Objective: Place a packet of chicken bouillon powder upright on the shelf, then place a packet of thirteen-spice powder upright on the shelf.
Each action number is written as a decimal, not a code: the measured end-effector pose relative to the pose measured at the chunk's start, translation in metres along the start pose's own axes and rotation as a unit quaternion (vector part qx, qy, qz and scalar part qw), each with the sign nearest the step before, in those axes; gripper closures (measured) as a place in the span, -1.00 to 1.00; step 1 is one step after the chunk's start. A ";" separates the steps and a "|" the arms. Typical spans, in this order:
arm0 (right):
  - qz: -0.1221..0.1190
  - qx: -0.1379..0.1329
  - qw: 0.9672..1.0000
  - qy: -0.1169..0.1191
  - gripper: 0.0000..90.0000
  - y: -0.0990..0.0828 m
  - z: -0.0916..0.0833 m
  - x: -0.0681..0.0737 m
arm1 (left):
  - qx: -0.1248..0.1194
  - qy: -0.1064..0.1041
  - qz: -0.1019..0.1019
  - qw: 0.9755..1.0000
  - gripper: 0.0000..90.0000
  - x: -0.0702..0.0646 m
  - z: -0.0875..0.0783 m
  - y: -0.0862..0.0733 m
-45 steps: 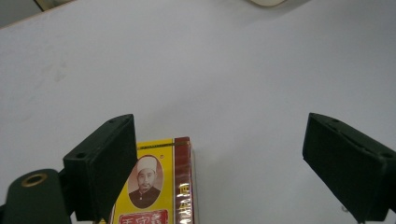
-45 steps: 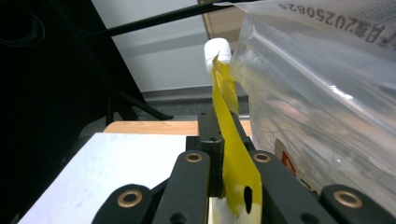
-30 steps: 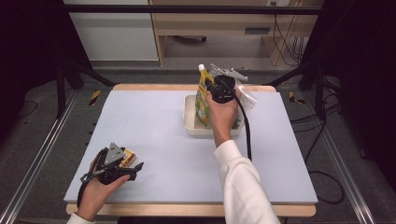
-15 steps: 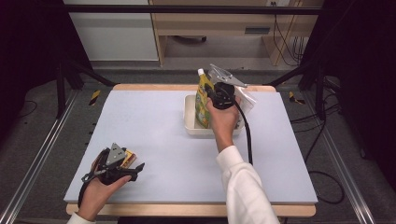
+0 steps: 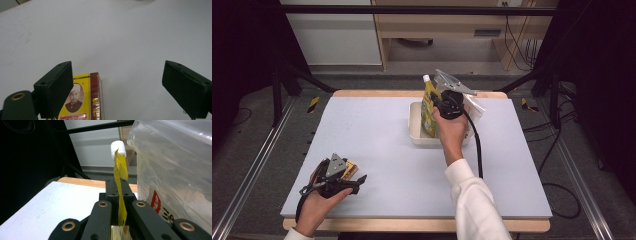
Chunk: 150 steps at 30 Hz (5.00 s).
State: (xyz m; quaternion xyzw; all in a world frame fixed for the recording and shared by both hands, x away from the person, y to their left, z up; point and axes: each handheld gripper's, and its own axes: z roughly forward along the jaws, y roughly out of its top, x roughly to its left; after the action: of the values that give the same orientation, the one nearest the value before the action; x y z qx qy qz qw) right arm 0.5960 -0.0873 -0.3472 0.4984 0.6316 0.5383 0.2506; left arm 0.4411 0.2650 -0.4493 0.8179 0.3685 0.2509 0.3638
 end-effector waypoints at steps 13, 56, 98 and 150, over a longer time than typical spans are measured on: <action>-0.030 0.002 0.999 -0.011 0.33 -0.001 -0.015 0.011 | -0.002 0.003 -0.002 1.000 -0.78 0.001 -0.001 0.000; -0.129 0.094 0.987 0.029 -0.80 -0.097 -0.112 0.001 | 0.023 -0.002 -0.005 1.000 -0.86 0.006 0.000 -0.003; -0.163 0.155 0.974 0.036 -0.70 -0.142 -0.110 -0.008 | 0.344 -0.007 0.005 0.939 -0.73 0.041 -0.008 0.024; -0.078 0.131 0.978 0.139 -0.43 -0.127 -0.107 0.004 | 0.131 -0.066 0.192 0.970 -0.28 -0.041 0.033 0.087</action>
State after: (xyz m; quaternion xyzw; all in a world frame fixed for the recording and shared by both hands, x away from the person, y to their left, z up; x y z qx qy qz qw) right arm 0.4576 -0.1195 -0.4327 0.3967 0.7624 0.4932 0.1343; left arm 0.4757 0.1791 -0.4073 0.9287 0.2096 0.2104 0.2220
